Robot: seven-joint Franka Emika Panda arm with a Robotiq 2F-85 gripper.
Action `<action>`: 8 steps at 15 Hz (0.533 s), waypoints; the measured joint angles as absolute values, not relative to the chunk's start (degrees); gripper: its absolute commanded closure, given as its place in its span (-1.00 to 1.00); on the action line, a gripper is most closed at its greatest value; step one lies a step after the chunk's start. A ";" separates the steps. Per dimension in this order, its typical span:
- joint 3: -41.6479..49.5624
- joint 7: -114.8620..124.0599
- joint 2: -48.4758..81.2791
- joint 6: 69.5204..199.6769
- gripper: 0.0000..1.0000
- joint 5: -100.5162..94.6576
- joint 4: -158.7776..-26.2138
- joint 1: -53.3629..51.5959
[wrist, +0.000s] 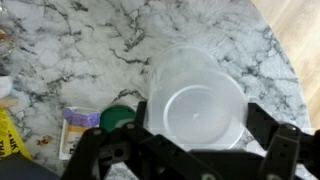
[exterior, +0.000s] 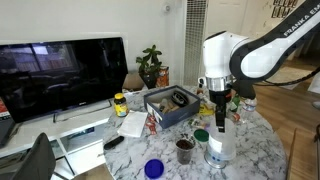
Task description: Put the clear cup over the silver cup, then place them upright
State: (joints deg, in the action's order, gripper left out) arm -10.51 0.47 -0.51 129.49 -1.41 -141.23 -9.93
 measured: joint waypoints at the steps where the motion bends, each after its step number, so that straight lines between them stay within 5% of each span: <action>1: -10.51 1.74 1.06 129.71 -0.42 -2.66 -140.78 -9.92; 8: -7.44 16.61 10.23 130.31 -0.42 -17.03 -136.08 -9.80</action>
State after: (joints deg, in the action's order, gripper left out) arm -7.44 16.61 10.23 130.31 -17.03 -136.08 -9.80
